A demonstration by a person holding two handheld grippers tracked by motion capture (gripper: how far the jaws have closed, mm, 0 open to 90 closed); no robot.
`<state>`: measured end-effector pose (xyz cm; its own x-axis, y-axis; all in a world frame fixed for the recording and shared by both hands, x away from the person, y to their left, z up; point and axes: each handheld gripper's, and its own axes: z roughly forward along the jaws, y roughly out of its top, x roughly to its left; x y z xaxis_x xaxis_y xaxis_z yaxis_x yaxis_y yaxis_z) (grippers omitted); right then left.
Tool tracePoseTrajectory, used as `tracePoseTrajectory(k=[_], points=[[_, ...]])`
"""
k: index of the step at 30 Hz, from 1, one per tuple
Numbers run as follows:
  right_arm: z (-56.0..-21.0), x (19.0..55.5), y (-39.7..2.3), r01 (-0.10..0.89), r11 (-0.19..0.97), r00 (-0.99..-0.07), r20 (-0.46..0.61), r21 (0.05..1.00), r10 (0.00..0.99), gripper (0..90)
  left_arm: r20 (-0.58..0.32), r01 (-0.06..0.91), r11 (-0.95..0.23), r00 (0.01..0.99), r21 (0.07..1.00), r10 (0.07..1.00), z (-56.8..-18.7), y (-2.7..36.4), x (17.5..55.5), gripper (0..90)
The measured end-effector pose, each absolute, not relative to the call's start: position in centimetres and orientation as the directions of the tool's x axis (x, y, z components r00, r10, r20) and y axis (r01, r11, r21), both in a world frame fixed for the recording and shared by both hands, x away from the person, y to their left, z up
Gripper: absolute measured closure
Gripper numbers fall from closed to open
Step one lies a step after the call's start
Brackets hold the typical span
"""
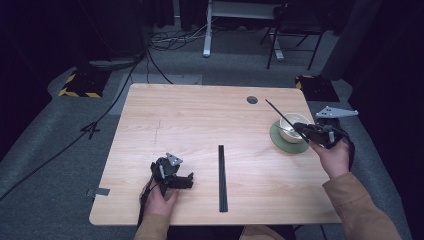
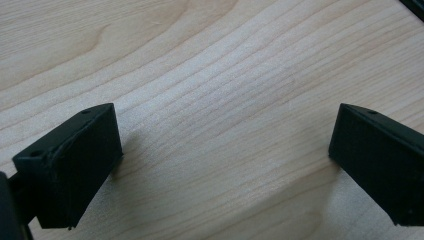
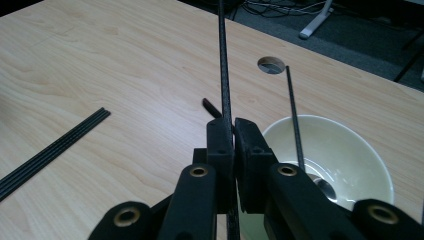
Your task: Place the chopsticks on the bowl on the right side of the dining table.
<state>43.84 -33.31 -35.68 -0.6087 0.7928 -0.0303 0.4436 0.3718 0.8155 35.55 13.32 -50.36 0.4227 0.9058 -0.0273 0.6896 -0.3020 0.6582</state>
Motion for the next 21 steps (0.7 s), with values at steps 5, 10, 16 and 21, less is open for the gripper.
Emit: tracePoseTrajectory(k=[5, 10, 16, 21], points=[[-35.8, 45.1, -34.1, 0.462, 0.347, -0.577, -0.02, 0.816, 0.816, 86.1, -0.026, 0.689, -0.302, 0.422, 0.659, 0.906, -50.4, 13.3, 35.5, 1.0], [-36.1, 46.6, -35.0, 0.488, 0.345, -0.541, -0.033, 0.802, 0.841, 86.1, -0.026, 0.688, -0.303, 0.423, 0.659, 0.906, -50.4, 13.3, 35.5, 1.0], [-36.8, 48.3, -35.6, 0.512, 0.354, -0.516, -0.049, 0.783, 0.855, 86.0, -0.027, 0.688, -0.303, 0.424, 0.659, 0.905, -50.4, 13.3, 35.6, 1.0], [-38.0, 49.8, -36.3, 0.553, 0.338, -0.486, -0.034, 0.761, 0.873, 86.0, -0.027, 0.689, -0.303, 0.424, 0.659, 0.905, -50.3, 13.3, 35.6, 1.0]])
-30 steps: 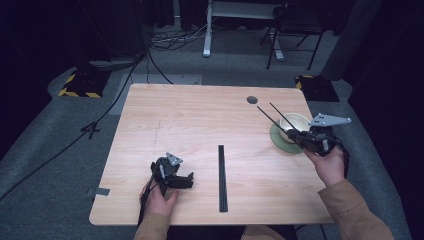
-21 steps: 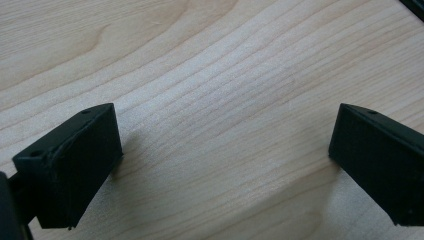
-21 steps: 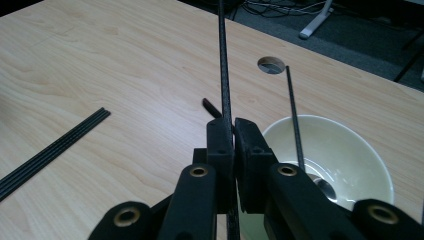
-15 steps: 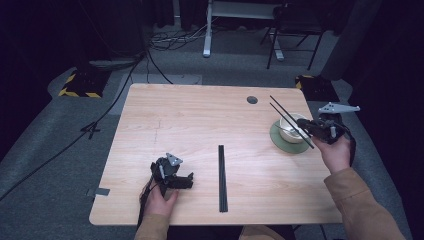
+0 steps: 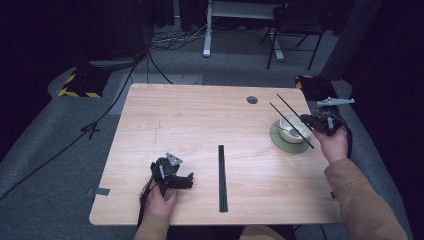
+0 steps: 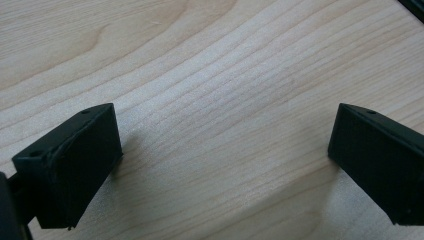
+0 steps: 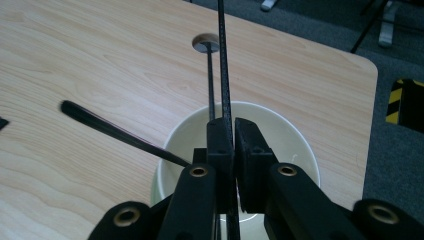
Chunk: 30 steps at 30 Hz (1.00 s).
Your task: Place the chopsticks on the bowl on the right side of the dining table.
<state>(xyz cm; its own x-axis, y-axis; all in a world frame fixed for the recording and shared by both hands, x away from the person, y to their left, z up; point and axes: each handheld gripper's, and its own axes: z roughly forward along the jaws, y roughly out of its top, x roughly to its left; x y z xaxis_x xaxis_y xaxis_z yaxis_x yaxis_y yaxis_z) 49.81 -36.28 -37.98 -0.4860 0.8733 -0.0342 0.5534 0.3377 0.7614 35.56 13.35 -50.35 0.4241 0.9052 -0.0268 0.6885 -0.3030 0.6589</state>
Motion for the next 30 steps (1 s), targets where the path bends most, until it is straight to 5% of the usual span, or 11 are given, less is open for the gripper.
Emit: tracePoseTrajectory(k=[23, 30], points=[[-41.7, 52.5, -36.4, 0.632, 0.344, -0.476, -0.003, 0.694, 0.88, 85.2, -0.026, 0.689, -0.303, 0.424, 0.658, 0.905, -50.3, 13.4, 35.6, 1.0], [-41.4, 52.4, -36.3, 0.62, 0.321, -0.477, 0.018, 0.716, 0.879, 66.3, -0.027, 0.688, -0.303, 0.424, 0.659, 0.905, -50.3, 13.4, 35.6, 1.0]])
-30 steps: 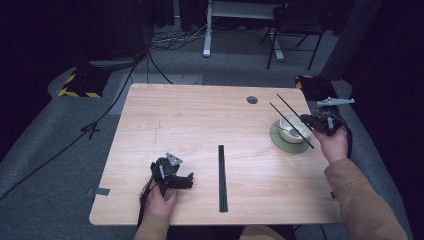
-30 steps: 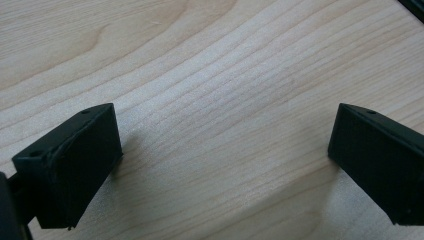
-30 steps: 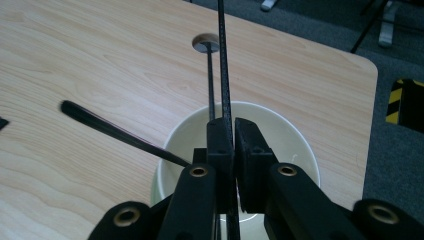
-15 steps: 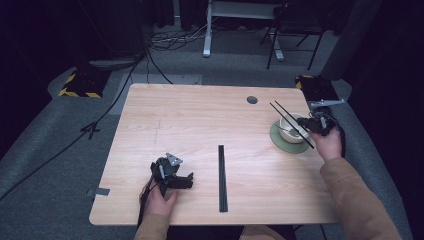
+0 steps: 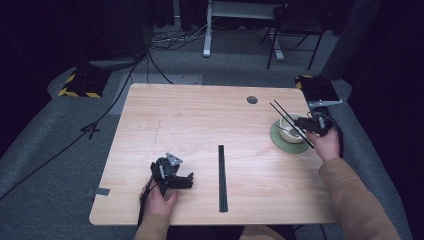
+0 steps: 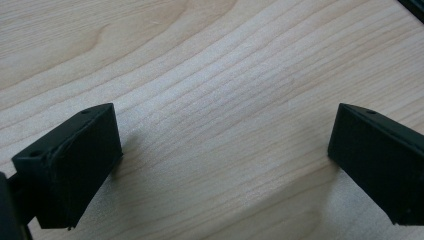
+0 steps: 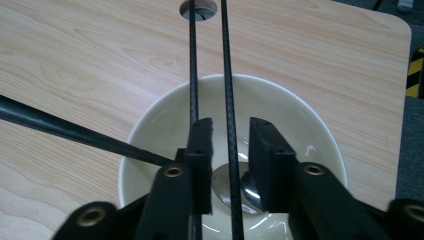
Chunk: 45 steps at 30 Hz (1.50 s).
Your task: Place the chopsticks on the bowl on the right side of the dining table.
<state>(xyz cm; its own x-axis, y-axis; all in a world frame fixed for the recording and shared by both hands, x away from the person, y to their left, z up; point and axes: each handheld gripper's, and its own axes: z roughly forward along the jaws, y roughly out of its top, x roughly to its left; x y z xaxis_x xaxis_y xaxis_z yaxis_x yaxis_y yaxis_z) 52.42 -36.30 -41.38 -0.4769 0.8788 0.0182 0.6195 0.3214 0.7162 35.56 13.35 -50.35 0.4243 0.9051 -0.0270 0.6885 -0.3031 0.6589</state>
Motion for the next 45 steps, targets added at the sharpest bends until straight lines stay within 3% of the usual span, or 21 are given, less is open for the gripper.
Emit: tracePoseTrajectory(k=[4, 8, 10, 16, 24, 26, 29, 35, 45], points=[[-41.4, 52.6, -35.6, 0.608, 0.338, -0.507, 0.024, 0.718, 0.861, 55.7, -0.027, 0.689, -0.303, 0.424, 0.659, 0.905, -50.3, 13.4, 35.6, 1.0], [-41.6, 52.8, -35.1, 0.614, 0.366, -0.493, -0.023, 0.699, 0.87, 54.2, -0.027, 0.689, -0.303, 0.424, 0.659, 0.905, -50.3, 13.4, 35.6, 1.0], [-41.8, 53.0, -35.0, 0.626, 0.361, -0.487, -0.014, 0.691, 0.873, 56.3, -0.027, 0.689, -0.303, 0.424, 0.659, 0.905, -50.3, 13.4, 35.6, 1.0], [-42.3, 53.1, -34.7, 0.635, 0.412, -0.512, -0.044, 0.654, 0.858, 78.2, -0.027, 0.689, -0.303, 0.424, 0.659, 0.905, -50.3, 13.4, 35.6, 1.1], [-42.2, 52.6, -34.6, 0.619, 0.456, -0.559, -0.049, 0.64, 0.828, 79.7, -0.023, 0.688, -0.305, 0.424, 0.658, 0.905, -50.3, 13.4, 35.6, 1.0], [-42.2, 52.5, -34.7, 0.621, 0.457, -0.573, -0.029, 0.637, 0.819, 78.5, -0.027, 0.689, -0.303, 0.424, 0.659, 0.905, -50.3, 13.4, 35.6, 1.0], [-42.2, 52.1, -34.8, 0.618, 0.433, -0.572, -0.003, 0.656, 0.82, 67.5, -0.027, 0.689, -0.303, 0.424, 0.659, 0.905, -50.3, 13.4, 35.6, 1.0], [-41.0, 50.5, -35.6, 0.59, 0.391, -0.556, 0.004, 0.706, 0.831, 59.9, -0.031, 0.691, -0.301, 0.424, 0.658, 0.905, -50.4, 13.3, 35.6, 1.0], [-41.5, 48.7, -37.2, 0.597, 0.394, -0.522, -0.034, 0.699, 0.852, 56.8, -0.034, 0.694, -0.298, 0.421, 0.656, 0.906, -50.3, 13.2, 35.6, 0.9]])
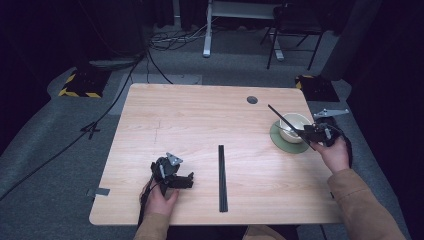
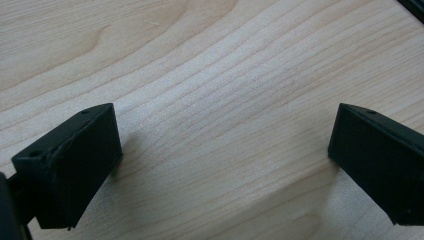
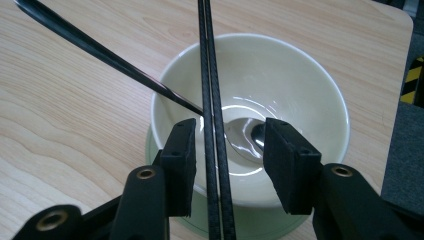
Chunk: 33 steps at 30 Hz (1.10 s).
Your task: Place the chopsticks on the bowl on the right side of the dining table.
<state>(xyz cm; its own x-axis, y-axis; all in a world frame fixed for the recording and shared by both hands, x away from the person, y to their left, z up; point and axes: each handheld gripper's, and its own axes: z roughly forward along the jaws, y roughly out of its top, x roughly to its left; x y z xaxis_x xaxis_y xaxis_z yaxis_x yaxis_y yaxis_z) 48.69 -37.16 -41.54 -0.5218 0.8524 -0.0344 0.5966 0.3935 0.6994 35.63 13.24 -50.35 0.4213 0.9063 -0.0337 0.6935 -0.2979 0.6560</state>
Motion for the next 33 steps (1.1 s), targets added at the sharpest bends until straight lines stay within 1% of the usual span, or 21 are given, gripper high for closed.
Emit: tracePoseTrajectory(k=[3, 9, 14, 19, 23, 33], points=[[-41.9, 48.8, -37.3, 0.6, 0.401, -0.515, -0.049, 0.693, 0.856, 57.1, -0.033, 0.693, -0.298, 0.421, 0.656, 0.906, -50.3, 13.2, 35.6, 0.9], [-41.8, 49.5, -38.1, 0.62, 0.384, -0.469, -0.069, 0.685, 0.88, 57.5, -0.034, 0.693, -0.298, 0.421, 0.656, 0.906, -50.4, 13.2, 35.6, 0.9], [-41.4, 50.1, -38.6, 0.632, 0.362, -0.445, -0.062, 0.686, 0.893, 57.4, -0.033, 0.693, -0.298, 0.421, 0.656, 0.906, -50.4, 13.2, 35.6, 0.9], [-40.9, 50.7, -37.5, 0.618, 0.364, -0.45, -0.067, 0.697, 0.891, 57.1, -0.032, 0.692, -0.298, 0.421, 0.658, 0.906, -50.4, 13.2, 35.6, 1.0], [-40.6, 51.9, -36.6, 0.612, 0.353, -0.435, -0.071, 0.708, 0.898, 56.5, -0.03, 0.691, -0.298, 0.42, 0.659, 0.907, -50.4, 13.3, 35.5, 1.0], [-41.3, 54.8, -35.6, 0.648, 0.324, -0.381, -0.076, 0.689, 0.922, 53.9, -0.022, 0.69, -0.301, 0.418, 0.658, 0.908, -50.3, 13.3, 35.5, 1.1]])
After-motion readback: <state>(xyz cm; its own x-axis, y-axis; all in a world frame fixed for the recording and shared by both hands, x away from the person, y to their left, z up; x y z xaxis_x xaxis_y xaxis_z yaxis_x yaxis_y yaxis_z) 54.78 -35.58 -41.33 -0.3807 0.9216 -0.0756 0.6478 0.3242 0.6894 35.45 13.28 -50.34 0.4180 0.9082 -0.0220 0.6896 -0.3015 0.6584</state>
